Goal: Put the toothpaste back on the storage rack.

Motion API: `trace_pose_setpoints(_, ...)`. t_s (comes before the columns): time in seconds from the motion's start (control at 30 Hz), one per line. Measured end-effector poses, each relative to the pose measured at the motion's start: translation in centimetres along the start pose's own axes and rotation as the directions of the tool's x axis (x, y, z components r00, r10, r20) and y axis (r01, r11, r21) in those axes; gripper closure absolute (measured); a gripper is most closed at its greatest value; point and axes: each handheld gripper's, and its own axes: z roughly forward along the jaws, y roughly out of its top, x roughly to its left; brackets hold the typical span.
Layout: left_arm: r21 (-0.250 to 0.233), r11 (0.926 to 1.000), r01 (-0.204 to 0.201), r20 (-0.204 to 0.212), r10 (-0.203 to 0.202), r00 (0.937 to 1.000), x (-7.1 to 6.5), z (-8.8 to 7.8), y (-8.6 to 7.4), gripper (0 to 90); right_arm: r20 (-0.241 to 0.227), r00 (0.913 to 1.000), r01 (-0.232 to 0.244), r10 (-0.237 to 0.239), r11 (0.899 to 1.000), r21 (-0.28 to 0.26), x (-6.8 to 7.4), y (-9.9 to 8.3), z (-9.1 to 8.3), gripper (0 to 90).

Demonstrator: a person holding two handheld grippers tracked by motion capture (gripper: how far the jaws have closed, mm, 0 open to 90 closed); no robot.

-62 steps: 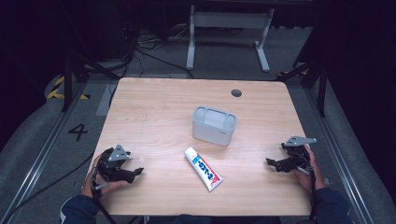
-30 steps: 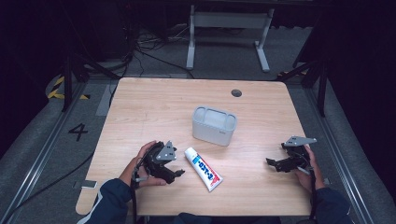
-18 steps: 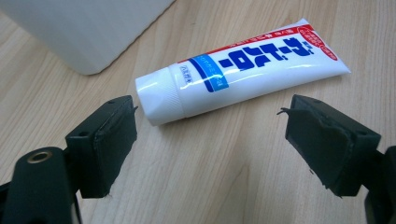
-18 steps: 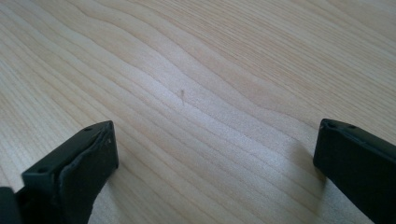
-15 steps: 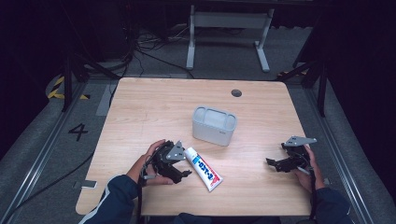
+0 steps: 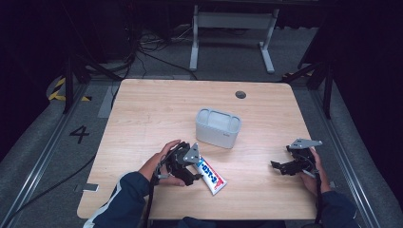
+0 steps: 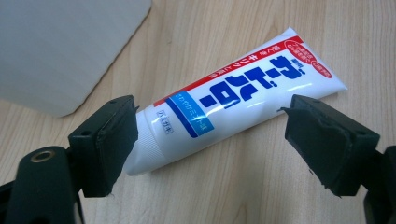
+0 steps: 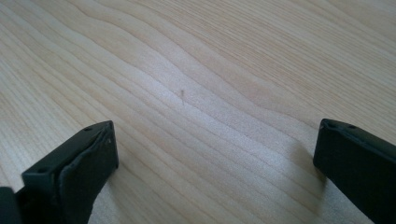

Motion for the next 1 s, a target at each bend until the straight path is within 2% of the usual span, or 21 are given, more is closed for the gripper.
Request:
trace_pose_setpoints(0.3,0.014,0.9998,-0.012,0.025,0.012,0.9996,-0.1,0.8,0.4,17.4,0.001,1.0,0.0,0.0,1.0,0.0,0.0,0.0,0.0,0.0)
trace_pose_setpoints(0.33,0.027,0.9994,-0.022,0.029,0.021,0.9994,-0.1,1.1,0.6,17.3,0.001,1.0,0.001,-0.001,1.0,0.0,0.0,0.0,0.0,0.0)
trace_pose_setpoints(0.6,0.035,0.9982,-0.049,0.061,0.047,0.997,0.0,1.9,1.2,16.2,0.008,1.0,0.002,-0.002,1.0,-0.001,0.1,0.0,0.0,0.3)
trace_pose_setpoints(0.63,0.033,0.9987,-0.039,0.067,0.037,0.997,-0.1,2.1,1.3,16.2,0.008,1.0,0.001,-0.001,1.0,-0.002,0.1,0.0,0.0,0.3)
trace_pose_setpoints(0.73,0.049,0.9967,-0.065,0.075,0.061,0.9953,-0.1,2.3,1.6,16.0,0.008,1.0,0.0,0.0,1.0,-0.002,0.1,0.0,0.0,0.3)
trace_pose_setpoints(1.0,0.08,0.9938,-0.078,0.101,0.069,0.9925,-0.2,3.2,2.3,15.7,0.012,0.9999,-0.001,0.001,1.0,-0.002,0.1,-0.1,0.0,0.3)
